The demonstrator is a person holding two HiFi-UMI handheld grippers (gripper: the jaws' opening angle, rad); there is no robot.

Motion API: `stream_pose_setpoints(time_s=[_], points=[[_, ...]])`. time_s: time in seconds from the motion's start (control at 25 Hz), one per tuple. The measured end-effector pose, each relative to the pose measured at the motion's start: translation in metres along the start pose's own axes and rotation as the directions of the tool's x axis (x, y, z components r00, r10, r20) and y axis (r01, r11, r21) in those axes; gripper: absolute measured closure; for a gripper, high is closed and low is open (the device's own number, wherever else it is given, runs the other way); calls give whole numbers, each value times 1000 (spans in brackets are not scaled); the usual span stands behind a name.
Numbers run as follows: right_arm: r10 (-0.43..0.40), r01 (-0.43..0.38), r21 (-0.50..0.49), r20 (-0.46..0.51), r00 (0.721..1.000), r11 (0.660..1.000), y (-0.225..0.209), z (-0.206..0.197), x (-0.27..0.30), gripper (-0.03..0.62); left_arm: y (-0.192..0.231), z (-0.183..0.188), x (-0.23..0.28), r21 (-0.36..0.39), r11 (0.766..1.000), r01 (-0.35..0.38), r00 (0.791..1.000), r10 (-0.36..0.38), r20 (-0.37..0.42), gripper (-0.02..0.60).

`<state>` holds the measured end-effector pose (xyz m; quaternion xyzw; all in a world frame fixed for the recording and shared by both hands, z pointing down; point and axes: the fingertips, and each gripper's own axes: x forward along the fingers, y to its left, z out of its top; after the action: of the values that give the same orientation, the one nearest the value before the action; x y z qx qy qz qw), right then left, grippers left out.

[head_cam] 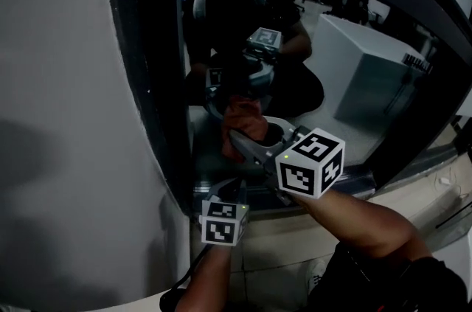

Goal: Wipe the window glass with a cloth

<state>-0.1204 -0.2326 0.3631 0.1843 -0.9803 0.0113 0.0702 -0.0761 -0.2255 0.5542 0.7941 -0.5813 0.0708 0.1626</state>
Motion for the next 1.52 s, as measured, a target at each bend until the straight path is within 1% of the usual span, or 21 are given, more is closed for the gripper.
stream_pose_setpoints(time_s=[0.12,0.2,0.28,0.36,0.52,0.6,0.76,0.96,1.16,1.36,1.52], points=[[37,-37,-9,-11,999,999,22,-2,38,484,8,-2,-4,-15,1000,-13,1000,13,2,565],[51,-51,-35,-16,999,998,36,0,57,484,10,-3,-7,-20,1000,-19,1000,19,2,565],[45,-47,-76,-27,999,996,46,0,73,484,13,-3,-9,-30,999,-25,1000,25,4,565],[27,-30,-89,-42,999,996,49,-3,85,485,14,-1,-10,-38,999,-30,999,30,11,565],[-9,8,-22,-47,999,1000,41,-10,97,485,18,0,-14,-35,999,-38,999,38,17,565],[-19,19,-10,-48,999,1000,38,-12,102,485,19,0,-16,-37,998,-40,999,41,20,565],[-51,50,-12,-54,997,999,27,-19,105,485,19,-1,-18,-38,998,-40,999,41,18,565],[-64,62,-45,-53,997,997,24,-21,104,487,18,-1,-18,-29,999,-39,999,40,16,565],[-64,62,-27,-58,996,998,16,-23,92,487,12,2,-15,-12,999,-38,999,38,15,565],[-51,52,7,-54,997,999,10,-19,89,487,19,5,-17,15,999,-29,1000,29,-2,565],[-44,46,35,-49,998,998,-11,-25,58,487,1,-1,-4,35,999,-29,999,30,-13,565]])
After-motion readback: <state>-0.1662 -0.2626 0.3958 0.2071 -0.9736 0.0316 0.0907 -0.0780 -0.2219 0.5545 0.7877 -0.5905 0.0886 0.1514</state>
